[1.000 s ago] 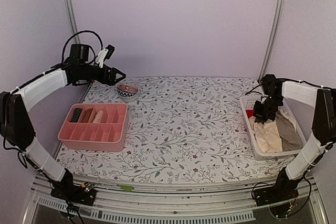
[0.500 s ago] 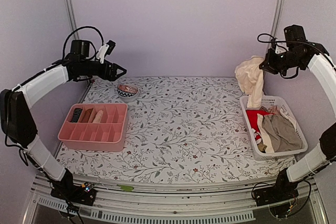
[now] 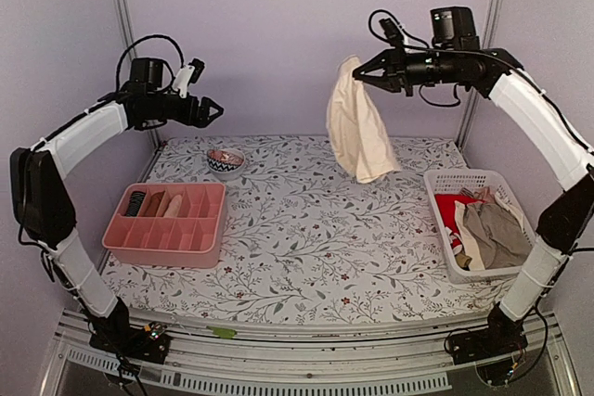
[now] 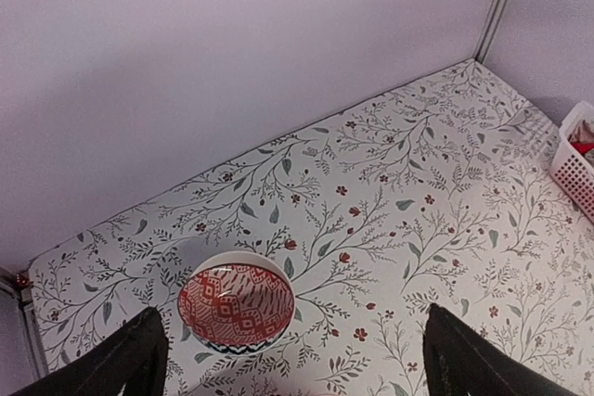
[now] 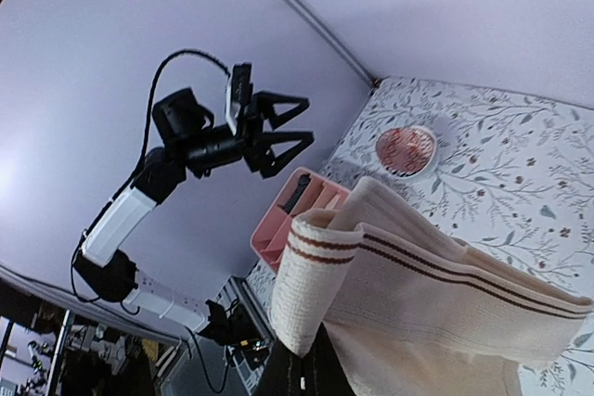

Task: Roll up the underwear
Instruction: Put down the underwear at the center of the board.

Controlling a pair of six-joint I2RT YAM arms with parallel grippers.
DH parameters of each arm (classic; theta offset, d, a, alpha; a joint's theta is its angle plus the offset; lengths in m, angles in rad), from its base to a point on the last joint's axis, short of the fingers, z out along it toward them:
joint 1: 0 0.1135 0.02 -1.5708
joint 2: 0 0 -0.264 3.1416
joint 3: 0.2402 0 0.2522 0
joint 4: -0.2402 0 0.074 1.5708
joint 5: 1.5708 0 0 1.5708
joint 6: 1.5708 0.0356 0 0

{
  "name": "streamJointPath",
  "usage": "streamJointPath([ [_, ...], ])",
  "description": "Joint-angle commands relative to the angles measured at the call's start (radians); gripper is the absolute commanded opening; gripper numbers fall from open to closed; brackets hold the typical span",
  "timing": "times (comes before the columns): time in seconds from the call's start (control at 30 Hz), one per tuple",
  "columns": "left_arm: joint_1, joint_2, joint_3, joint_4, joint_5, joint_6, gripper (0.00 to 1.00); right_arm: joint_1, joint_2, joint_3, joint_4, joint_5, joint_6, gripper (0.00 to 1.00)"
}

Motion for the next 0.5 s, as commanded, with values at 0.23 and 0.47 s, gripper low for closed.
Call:
streamJointPath([
  [0.23, 0.035, 0.055, 0.115, -0.182, 0.157, 0.072, 0.96, 0.003, -0.126, -0.46, 0.044, 0.089, -0.083, 0.55],
  [0.47, -0.002, 0.015, 0.013, -0.26, 0.24, 0.283, 0.96, -0.081, -0.088, -0.74, 0.13, 0.142, 0.012, 0.75],
])
